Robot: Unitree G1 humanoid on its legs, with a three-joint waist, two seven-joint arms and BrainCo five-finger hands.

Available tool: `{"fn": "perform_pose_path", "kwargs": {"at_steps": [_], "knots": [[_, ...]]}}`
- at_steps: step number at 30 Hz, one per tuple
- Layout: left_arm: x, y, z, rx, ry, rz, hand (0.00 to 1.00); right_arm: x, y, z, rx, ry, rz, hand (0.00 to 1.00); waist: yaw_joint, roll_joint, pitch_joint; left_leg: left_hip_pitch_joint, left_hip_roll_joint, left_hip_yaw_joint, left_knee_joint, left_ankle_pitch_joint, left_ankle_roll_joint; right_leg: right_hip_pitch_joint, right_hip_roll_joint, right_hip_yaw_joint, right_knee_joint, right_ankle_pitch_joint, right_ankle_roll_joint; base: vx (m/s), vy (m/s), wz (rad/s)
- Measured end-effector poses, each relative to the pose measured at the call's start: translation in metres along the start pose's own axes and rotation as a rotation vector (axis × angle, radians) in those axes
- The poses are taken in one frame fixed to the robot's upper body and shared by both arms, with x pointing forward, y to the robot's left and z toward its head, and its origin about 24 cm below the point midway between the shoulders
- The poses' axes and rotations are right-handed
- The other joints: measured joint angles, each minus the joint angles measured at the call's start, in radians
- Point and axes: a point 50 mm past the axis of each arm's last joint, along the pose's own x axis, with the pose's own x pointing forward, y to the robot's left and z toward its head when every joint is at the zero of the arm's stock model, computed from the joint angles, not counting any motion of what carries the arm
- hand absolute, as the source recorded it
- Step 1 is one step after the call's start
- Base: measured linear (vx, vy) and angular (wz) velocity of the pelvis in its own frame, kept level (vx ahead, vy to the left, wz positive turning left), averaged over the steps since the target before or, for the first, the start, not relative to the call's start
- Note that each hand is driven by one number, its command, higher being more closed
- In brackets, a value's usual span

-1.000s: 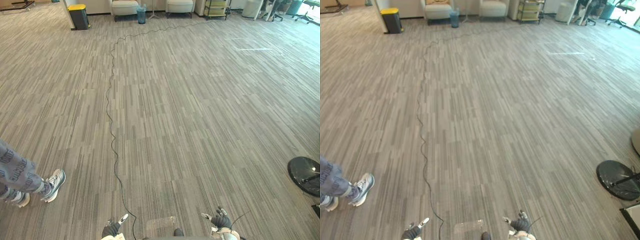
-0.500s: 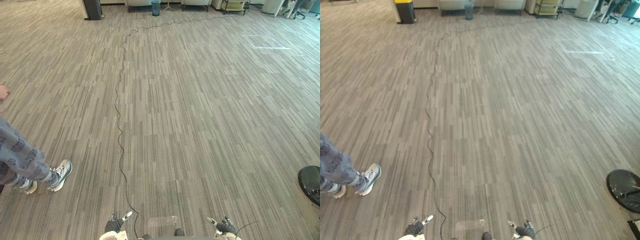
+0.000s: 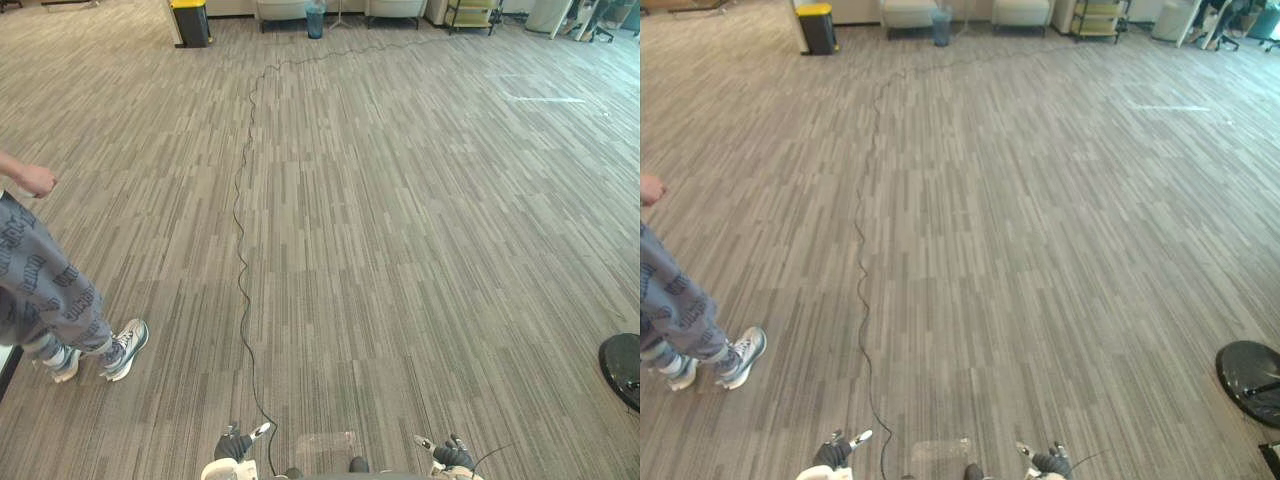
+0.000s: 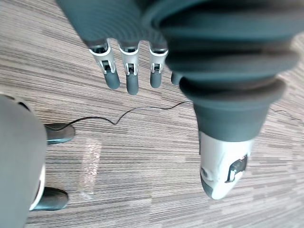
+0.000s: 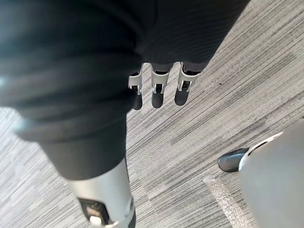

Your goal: Pick up cushions and gather them together orderly.

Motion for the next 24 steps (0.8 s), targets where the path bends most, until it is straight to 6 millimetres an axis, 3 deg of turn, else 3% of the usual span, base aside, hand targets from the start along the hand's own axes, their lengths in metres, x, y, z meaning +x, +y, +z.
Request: {"fn": "perform_pose_path", "kwargs": {"at_steps": [2, 3, 4, 5, 7, 9, 10, 12, 14, 15, 18, 19, 20, 21, 22, 23, 24], "knots": [[0.001, 0.004, 0.005, -0.011, -0.020, 0.014, 0.00, 0.000, 0.002, 0.001, 0.005, -0.005, 0.003, 0.00, 0.000, -0.015, 0.015, -0.041, 0.023, 0.026, 0.114, -0.066, -0.004, -0.009, -0.010, -0.004, 0.049, -0.035, -0.005, 0.09, -0.062, 0.15], [0.001, 0.005, 0.009, -0.036, -0.034, 0.025, 0.00, -0.001, 0.002, 0.004, 0.009, -0.021, 0.005, 0.00, -0.001, -0.010, 0.024, -0.106, 0.081, 0.080, 0.315, -0.147, 0.002, -0.010, -0.009, -0.023, 0.092, -0.078, -0.006, 0.12, -0.108, 0.41], [0.001, 0.007, 0.011, -0.051, -0.043, 0.031, 0.00, -0.001, 0.002, 0.006, 0.009, -0.030, 0.006, 0.00, -0.004, -0.008, 0.031, -0.158, 0.126, 0.109, 0.491, -0.180, 0.018, -0.009, -0.009, -0.037, 0.125, -0.112, -0.007, 0.11, -0.089, 0.40], [0.001, 0.007, 0.012, -0.062, -0.050, 0.036, 0.00, -0.001, 0.003, 0.005, 0.004, -0.028, 0.008, 0.00, -0.005, -0.010, 0.033, -0.193, 0.150, 0.119, 0.579, -0.184, 0.024, -0.003, -0.010, -0.039, 0.129, -0.123, -0.007, 0.14, -0.048, 0.24], [0.000, 0.006, 0.017, -0.102, -0.078, 0.044, 0.00, -0.001, 0.003, 0.007, -0.020, -0.037, 0.019, 0.00, 0.002, 0.011, 0.044, -0.286, 0.246, 0.130, 0.868, -0.147, 0.049, 0.048, 0.006, -0.034, 0.117, -0.156, -0.022, 0.23, 0.026, 0.01], [0.000, 0.004, 0.022, -0.113, -0.097, 0.044, 0.00, 0.001, 0.006, 0.012, -0.032, -0.049, 0.028, 0.00, 0.006, 0.009, 0.050, -0.344, 0.287, 0.161, 0.932, -0.198, 0.040, 0.085, -0.008, -0.020, 0.114, -0.180, -0.026, 0.35, 0.109, -0.13], [0.000, 0.004, 0.023, -0.112, -0.101, 0.040, 0.00, 0.001, 0.006, 0.013, -0.034, -0.049, 0.029, 0.00, 0.005, 0.008, 0.052, -0.370, 0.281, 0.181, 0.875, -0.219, 0.026, 0.100, -0.031, -0.007, 0.108, -0.196, -0.013, 0.41, 0.137, -0.20], [0.001, 0.003, 0.026, -0.111, -0.114, 0.038, 0.00, 0.003, 0.011, 0.017, -0.044, -0.053, 0.040, 0.00, 0.008, 0.003, 0.051, -0.459, 0.227, 0.205, 0.724, -0.194, 0.014, 0.122, -0.087, 0.005, 0.072, -0.204, 0.011, 0.48, 0.205, -0.22], [0.001, 0.000, 0.028, -0.100, -0.119, 0.027, 0.00, 0.004, 0.013, 0.020, -0.044, -0.059, 0.041, 0.00, 0.018, 0.005, 0.048, -0.480, 0.163, 0.208, 0.512, -0.093, 0.020, 0.147, -0.121, 0.020, 0.035, -0.204, 0.018, 0.50, 0.253, -0.37], [0.002, -0.001, 0.029, -0.092, -0.122, 0.021, 0.00, 0.005, 0.015, 0.021, -0.048, -0.055, 0.043, 0.00, 0.030, -0.003, 0.046, -0.477, 0.127, 0.181, 0.454, 0.001, 0.091, 0.168, -0.138, 0.052, 0.015, -0.208, 0.025, 0.44, 0.236, -0.41], [0.004, 0.000, 0.038, -0.077, -0.144, 0.018, 0.00, 0.001, 0.028, 0.015, -0.036, -0.043, 0.078, 0.00, 0.033, -0.039, 0.025, -0.456, 0.095, 0.210, 0.484, -0.085, 0.105, 0.129, -0.184, 0.092, 0.130, -0.169, 0.027, 0.69, 0.349, -0.06], [0.005, 0.001, 0.039, -0.058, -0.145, 0.016, 0.00, 0.001, 0.028, 0.015, -0.032, -0.042, 0.078, 0.00, 0.034, -0.053, 0.024, -0.421, 0.085, 0.213, 0.494, -0.122, 0.109, 0.100, -0.200, 0.108, 0.251, -0.155, 0.060, 0.58, 0.293, 0.01], [0.006, 0.001, 0.039, -0.028, -0.136, 0.006, 0.00, 0.001, 0.027, 0.015, -0.026, -0.043, 0.079, 0.00, 0.033, -0.060, 0.026, -0.351, 0.070, 0.212, 0.487, -0.159, 0.110, 0.040, -0.208, 0.130, 0.473, -0.107, 0.150, 0.45, 0.227, -0.01], [0.006, 0.001, 0.038, -0.020, -0.132, 0.002, 0.00, 0.001, 0.026, 0.015, -0.027, -0.043, 0.081, 0.00, 0.033, -0.061, 0.026, -0.325, 0.067, 0.211, 0.482, -0.170, 0.106, 0.018, -0.205, 0.140, 0.556, -0.093, 0.188, 0.42, 0.174, -0.05], [0.006, -0.001, 0.037, -0.006, -0.129, -0.008, 0.00, 0.000, 0.026, 0.015, -0.029, -0.047, 0.085, 0.00, 0.033, -0.058, 0.031, -0.272, 0.067, 0.210, 0.471, -0.191, 0.101, -0.028, -0.197, 0.147, 0.714, -0.071, 0.262, 0.39, 0.108, -0.21], [0.006, -0.007, 0.038, 0.006, -0.130, -0.027, 0.00, 0.000, 0.026, 0.020, -0.031, -0.073, 0.092, 0.00, 0.030, -0.044, 0.041, -0.176, 0.067, 0.208, 0.443, -0.229, 0.087, -0.122, -0.181, 0.129, 0.957, -0.073, 0.254, 0.68, 0.165, -0.44], [0.006, -0.011, 0.037, -0.001, -0.123, -0.036, 0.00, 0.000, 0.027, 0.026, -0.026, -0.102, 0.100, 0.00, 0.027, -0.035, 0.046, -0.094, 0.067, 0.211, 0.402, -0.267, 0.067, -0.220, -0.165, 0.086, 1.083, -0.120, 0.159, 0.57, 0.117, -0.45]]}}
